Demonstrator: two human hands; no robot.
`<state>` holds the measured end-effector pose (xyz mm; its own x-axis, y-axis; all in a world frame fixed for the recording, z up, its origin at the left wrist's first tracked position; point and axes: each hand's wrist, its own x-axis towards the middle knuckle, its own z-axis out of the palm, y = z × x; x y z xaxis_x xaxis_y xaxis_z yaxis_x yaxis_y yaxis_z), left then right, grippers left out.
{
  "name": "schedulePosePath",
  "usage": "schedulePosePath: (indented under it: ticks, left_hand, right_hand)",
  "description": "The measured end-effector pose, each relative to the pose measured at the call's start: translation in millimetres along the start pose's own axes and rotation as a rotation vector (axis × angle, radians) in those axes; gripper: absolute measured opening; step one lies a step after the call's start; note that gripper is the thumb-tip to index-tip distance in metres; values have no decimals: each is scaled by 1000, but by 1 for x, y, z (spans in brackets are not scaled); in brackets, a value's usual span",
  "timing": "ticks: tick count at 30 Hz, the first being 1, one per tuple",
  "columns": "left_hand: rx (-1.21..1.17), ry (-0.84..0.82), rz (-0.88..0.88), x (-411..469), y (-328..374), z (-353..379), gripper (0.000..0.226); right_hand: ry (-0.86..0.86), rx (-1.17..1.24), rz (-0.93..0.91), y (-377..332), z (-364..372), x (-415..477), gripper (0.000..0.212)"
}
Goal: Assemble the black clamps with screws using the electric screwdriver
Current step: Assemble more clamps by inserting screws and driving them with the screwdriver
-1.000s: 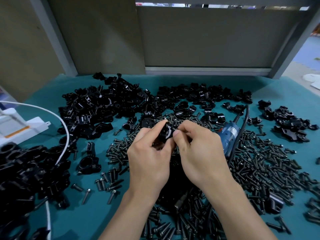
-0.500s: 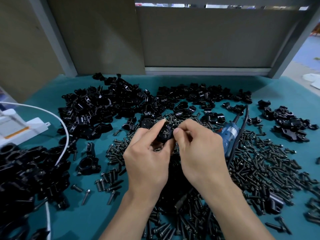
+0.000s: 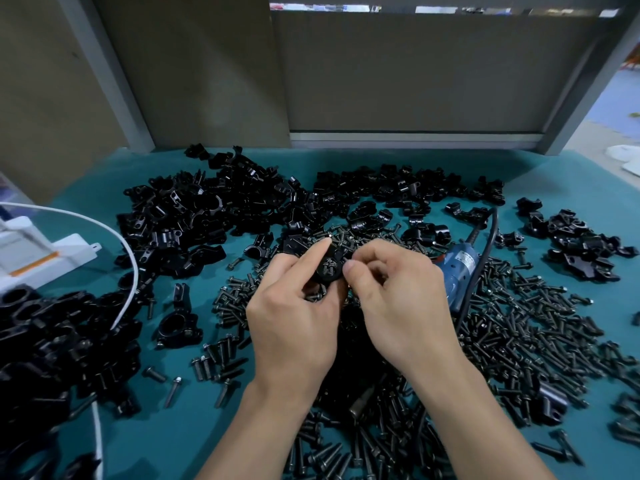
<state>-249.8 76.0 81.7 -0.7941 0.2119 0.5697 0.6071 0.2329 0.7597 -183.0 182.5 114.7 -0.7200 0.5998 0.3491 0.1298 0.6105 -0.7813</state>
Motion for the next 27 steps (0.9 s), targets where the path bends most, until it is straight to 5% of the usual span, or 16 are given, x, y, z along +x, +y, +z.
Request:
schedulePosePath:
  ticks: [6,10,18,22,27]
  left_hand:
    - [10,1,3,0,0,3,50]
    - [48,-13,7,1,-2,1,52]
    - [145,27,159,0,0,3,61]
    - [-9,-54,56,-1,6,-1,83]
    - [-394,-129,-282,9,0,0,62]
  right_hand:
    - [-52,15,95,3,3,2,41]
    - [-33,23,56,2,1,1,22]
    - [-4,100,73,2,3,1,27]
    - [42,191,104,2,-2,3,21]
    - [22,303,59,3,-4,4,17]
